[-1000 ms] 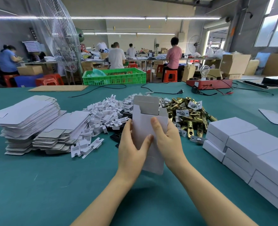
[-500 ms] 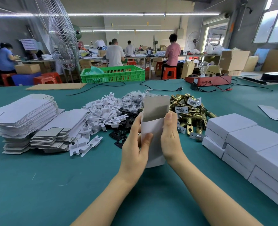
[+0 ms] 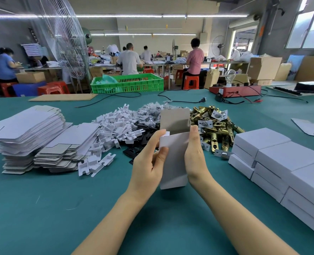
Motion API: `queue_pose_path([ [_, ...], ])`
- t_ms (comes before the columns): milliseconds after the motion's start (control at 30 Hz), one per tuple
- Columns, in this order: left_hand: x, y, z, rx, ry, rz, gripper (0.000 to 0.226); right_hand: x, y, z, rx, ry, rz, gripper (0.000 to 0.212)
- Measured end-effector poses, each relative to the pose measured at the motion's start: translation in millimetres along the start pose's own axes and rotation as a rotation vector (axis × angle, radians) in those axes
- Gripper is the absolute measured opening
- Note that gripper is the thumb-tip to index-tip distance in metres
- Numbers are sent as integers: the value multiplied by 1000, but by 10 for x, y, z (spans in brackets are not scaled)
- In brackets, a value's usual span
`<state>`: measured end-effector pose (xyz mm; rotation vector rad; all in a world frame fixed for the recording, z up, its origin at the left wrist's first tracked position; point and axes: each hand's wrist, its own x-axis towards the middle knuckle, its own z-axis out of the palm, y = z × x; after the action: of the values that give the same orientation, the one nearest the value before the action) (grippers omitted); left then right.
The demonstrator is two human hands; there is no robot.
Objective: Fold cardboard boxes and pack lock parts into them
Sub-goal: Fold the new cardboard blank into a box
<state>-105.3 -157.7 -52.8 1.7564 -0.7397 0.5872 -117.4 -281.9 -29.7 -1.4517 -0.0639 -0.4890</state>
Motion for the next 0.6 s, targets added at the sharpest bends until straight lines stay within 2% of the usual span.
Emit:
queue_pose_path([
  [67,4,17,-7,-1,-7,-10,38,15,4,-7,24,34,11,48],
  [200,11,63,-34,-55,5,-77,38,37,-61,6,56,128,-54,10],
  [433,27,108,-52,-187,-5,-151,40,37,-201,-5,267,106,102,2],
  [600,45,102,-72,-288,-7,-222,37,38,-217,4,259,98,85,5],
])
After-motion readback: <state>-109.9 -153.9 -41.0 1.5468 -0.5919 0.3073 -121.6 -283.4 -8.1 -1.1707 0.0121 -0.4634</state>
